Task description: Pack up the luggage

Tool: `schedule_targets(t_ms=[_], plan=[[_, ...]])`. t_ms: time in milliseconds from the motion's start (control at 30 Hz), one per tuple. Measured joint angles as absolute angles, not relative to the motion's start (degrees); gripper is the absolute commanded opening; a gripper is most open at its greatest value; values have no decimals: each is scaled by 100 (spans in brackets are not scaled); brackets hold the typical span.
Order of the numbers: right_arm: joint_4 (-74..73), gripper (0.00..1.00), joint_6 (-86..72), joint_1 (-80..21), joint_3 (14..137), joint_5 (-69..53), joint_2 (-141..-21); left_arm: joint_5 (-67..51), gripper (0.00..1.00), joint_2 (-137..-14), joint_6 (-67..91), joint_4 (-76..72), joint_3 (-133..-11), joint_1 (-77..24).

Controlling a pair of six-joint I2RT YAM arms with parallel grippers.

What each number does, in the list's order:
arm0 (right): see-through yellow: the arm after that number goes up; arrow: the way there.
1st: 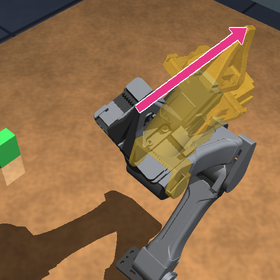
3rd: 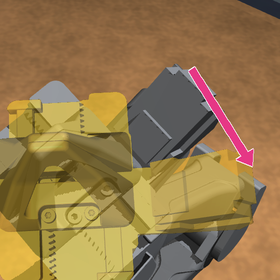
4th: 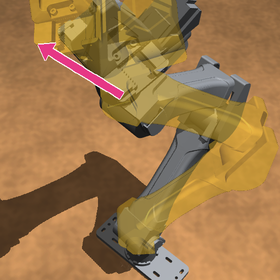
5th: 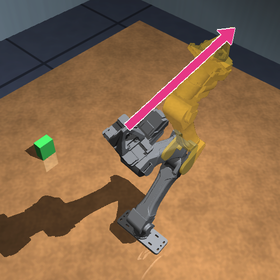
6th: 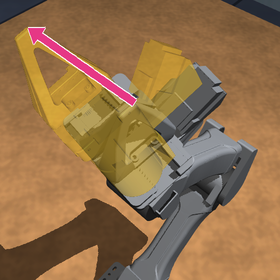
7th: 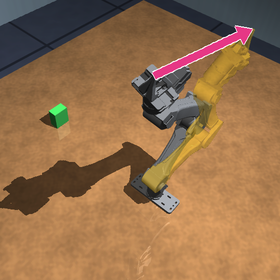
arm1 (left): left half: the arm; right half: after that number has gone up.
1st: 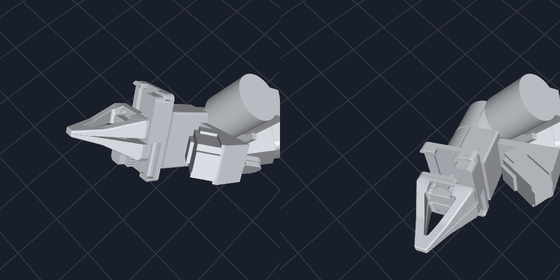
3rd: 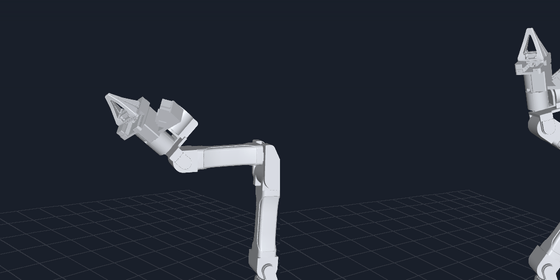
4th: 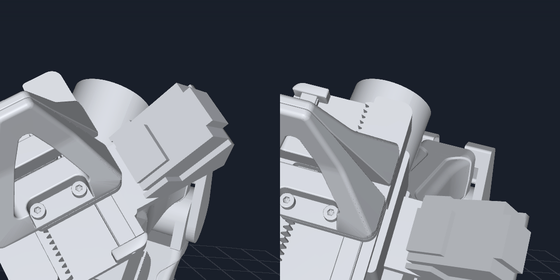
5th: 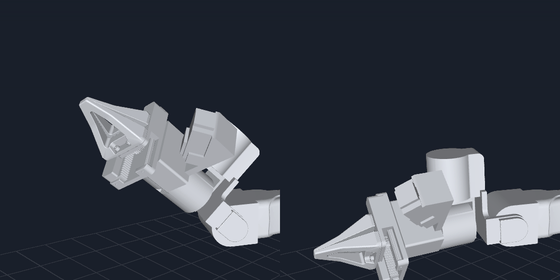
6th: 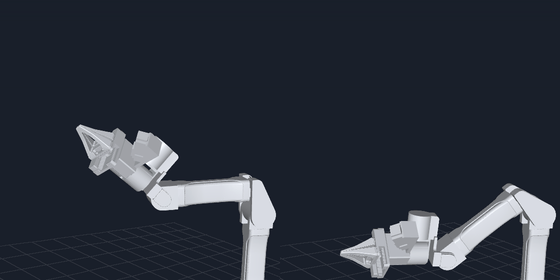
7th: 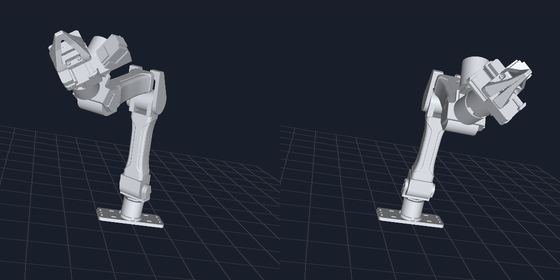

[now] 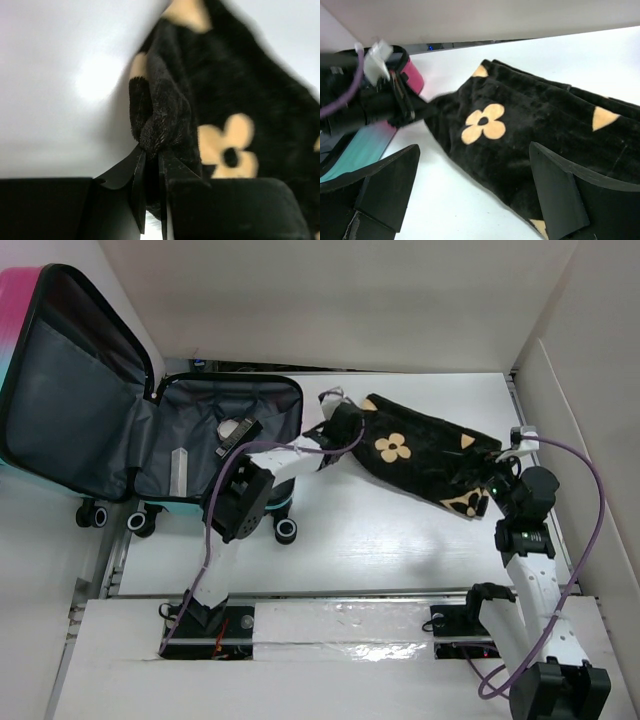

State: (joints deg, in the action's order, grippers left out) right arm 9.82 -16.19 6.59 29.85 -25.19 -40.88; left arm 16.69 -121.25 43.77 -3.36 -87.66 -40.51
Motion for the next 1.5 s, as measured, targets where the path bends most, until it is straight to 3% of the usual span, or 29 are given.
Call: schedule_targets(t_ms=[233,433,567,667,833,1200,1267,1300,1333,1367,1400,1467,1500], plan=[[937,96,-1559,628,2985,-2571,-4010,1629,0,-11686,3308,215,-10134,-4049],[930,97,-1520,628,2985,-2569,-3999,1658,0,-10455,2517,840,-10283,-3664],[884,97,-1505,628,2985,-2569,-3916,1391,0,-8973,2196,727,-9258,-2550],[884,97,-1492,615,2985,-2569,-3835,1009,0,-8049,2167,694,-8479,-1041],[823,97,-1474,580,2985,-2589,-3732,558,0,-7708,2126,685,-7758,1125],[768,97,-1428,480,2985,-2593,-3599,775,0,-7808,1909,768,-7319,1621],[768,94,-1420,480,2985,-2611,-3603,910,13,-7776,1894,687,-7081,1627],[768,93,-1409,480,2985,-2637,-3605,969,26,-7760,1909,663,-6958,1636],[770,86,-1406,480,2985,-2674,-3610,1022,33,-7758,1935,668,-6897,1640],[775,77,-1382,480,2985,-2711,-3625,1068,40,-7756,1984,668,-6761,1656],[790,61,-1389,480,2985,-2775,-3651,1125,58,-7756,2043,674,-6685,1658],[814,35,-1361,467,2985,-2860,-3739,1249,72,-7756,2185,757,-6624,1658],[823,28,-1343,440,2985,-2899,-3804,1304,76,-7756,2246,797,-6624,1658]])
